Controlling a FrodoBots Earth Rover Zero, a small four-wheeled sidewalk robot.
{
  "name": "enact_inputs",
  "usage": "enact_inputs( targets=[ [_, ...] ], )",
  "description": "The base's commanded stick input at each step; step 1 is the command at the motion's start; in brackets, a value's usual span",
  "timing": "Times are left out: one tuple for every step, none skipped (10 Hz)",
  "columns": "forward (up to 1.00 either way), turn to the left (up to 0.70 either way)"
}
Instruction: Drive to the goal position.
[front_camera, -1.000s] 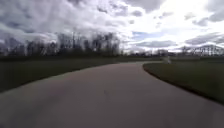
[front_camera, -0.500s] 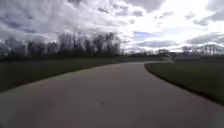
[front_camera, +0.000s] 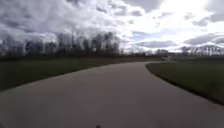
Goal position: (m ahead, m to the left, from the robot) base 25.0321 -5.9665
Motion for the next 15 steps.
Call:
enact_inputs(
  targets=[
    [0.98, 0.00],
    [0.98, 0.00],
    [0.98, 0.00],
    [0.98, 0.00],
    [0.98, 0.00],
    [0.98, 0.00],
    [0.98, 0.00],
    [0.98, 0.00],
    [0.98, 0.00],
    [0.98, 0.00],
    [0.98, -0.01],
    [0.98, -0.13],
    [0.98, -0.36],
    [0.97, -0.39],
    [0.98, -0.39]
  ],
)
